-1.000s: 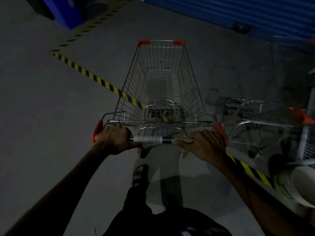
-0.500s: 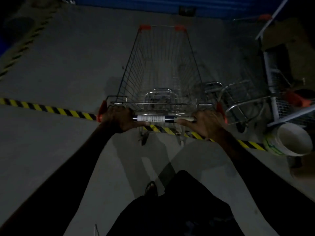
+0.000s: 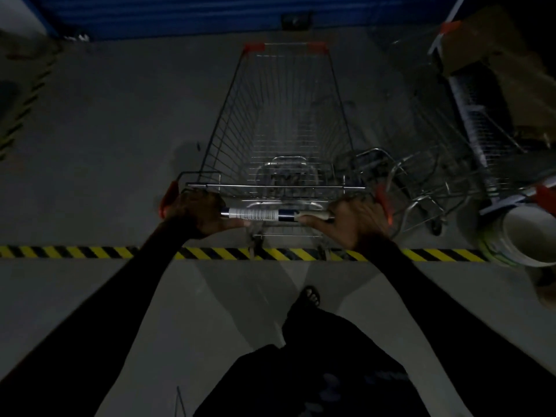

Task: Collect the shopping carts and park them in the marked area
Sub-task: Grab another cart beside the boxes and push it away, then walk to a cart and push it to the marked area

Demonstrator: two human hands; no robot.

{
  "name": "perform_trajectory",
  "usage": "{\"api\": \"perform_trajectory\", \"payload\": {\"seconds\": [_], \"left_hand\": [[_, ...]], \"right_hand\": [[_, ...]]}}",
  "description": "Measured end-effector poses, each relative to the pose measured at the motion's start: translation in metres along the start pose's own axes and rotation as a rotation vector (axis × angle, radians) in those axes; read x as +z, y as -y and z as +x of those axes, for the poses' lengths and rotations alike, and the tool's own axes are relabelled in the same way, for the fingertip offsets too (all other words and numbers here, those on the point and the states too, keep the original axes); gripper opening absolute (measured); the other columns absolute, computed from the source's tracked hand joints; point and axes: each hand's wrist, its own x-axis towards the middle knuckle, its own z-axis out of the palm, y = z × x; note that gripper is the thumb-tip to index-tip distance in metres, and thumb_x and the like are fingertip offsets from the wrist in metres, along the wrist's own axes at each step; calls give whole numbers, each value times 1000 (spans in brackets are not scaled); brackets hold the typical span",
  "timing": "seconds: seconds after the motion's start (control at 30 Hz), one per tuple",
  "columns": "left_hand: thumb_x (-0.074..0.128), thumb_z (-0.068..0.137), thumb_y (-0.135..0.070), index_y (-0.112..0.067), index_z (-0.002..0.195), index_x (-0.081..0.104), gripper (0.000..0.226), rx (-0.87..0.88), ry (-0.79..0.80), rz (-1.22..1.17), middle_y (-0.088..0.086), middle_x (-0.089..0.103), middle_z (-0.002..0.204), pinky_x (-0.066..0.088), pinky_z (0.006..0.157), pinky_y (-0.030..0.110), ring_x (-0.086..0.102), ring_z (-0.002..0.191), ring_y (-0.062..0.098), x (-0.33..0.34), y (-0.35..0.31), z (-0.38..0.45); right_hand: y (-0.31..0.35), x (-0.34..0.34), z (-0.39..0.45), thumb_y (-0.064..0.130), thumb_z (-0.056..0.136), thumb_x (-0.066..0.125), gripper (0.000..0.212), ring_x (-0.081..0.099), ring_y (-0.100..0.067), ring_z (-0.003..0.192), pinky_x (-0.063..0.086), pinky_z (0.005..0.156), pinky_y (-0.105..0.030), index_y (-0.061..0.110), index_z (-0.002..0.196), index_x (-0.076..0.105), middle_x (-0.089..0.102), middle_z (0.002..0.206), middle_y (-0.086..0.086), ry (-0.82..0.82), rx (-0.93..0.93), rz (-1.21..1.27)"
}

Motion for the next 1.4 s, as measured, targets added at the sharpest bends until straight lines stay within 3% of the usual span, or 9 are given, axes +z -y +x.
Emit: {"api": "perform_trajectory", "payload": {"seconds": [0.23, 0.33, 0.4, 0.57, 0.73, 0.83, 0.9, 1.0, 1.4], "left_hand": [[31, 79, -103, -34, 88, 68, 79, 136, -61, 53, -9, 72, 118, 37, 115, 46, 65, 117, 21, -39, 25, 50], [17, 64, -113, -32, 66, 50, 87, 166, -103, -9, -13, 69, 93, 47, 106, 44, 67, 98, 19, -36, 46, 75], [17, 59, -116, -34, 62, 51, 89, 162, -142, -5, -16, 59, 79, 42, 109, 50, 60, 87, 14, -37, 61, 90], [28, 71, -108, -35, 74, 61, 81, 190, -152, 76, -14, 73, 95, 39, 113, 50, 69, 104, 16, -40, 84, 109], [18, 76, -106, -31, 76, 67, 90, 530, -261, -155, -10, 65, 71, 49, 66, 31, 69, 72, 17, -31, 111, 126], [38, 87, -94, -53, 104, 67, 53, 788, -268, -290, -6, 69, 82, 51, 62, 33, 68, 76, 18, -37, 93, 128], [51, 89, -84, -40, 114, 68, 53, 860, -239, -353, 2, 72, 105, 55, 70, 37, 70, 92, 27, -44, 71, 129], [70, 92, -54, -17, 140, 63, 61, 965, -260, -316, 12, 63, 138, 55, 93, 48, 62, 122, 36, -57, 28, 124], [73, 94, -47, -21, 119, 66, 37, 1684, -202, -26, 4, 69, 110, 57, 84, 46, 64, 102, 32, -43, -155, -24]], "right_hand": [[13, 15, 53, 99, 81, 35, 85, 35, -13, 45, 41, 109, -59, 22, 46, 26, 25, 42, 12, -123, 30, 12], [21, 16, 71, 97, 84, 36, 87, 47, -17, 42, 45, 104, -54, 20, 45, 33, 35, 40, 7, -158, 14, -28], [31, 16, 79, 98, 83, 31, 87, 58, -16, 52, 28, 118, -56, 19, 48, 43, 48, 45, 6, -87, 70, -88], [59, 13, 94, 104, 76, 12, 97, 64, -12, 65, 0, 126, -64, 23, 54, 60, 53, 51, 9, 155, 222, -74], [79, 19, 88, 96, 87, 19, 89, 70, -12, 74, 13, 126, -62, 29, 68, 73, 68, 63, 10, 25, 248, -66], [83, 20, 69, 71, 100, 46, 57, 73, -22, 102, 19, 124, -64, 27, 95, 81, 78, 94, 4, -122, 189, 48], [93, 14, 52, 53, 100, 59, 41, 67, -31, 117, 32, 120, -63, 18, 112, 77, 73, 114, -6, -165, 186, 130], [121, -7, 15, 49, 99, 64, 49, 58, -36, 132, 54, 100, -48, 12, 131, 67, 56, 147, -15, -177, 466, 160], [207, -56, -253, 57, 101, 57, 54, 65, -31, 117, 56, 89, -44, 21, 141, 60, 64, 135, -6, -280, 1643, 174]]}}
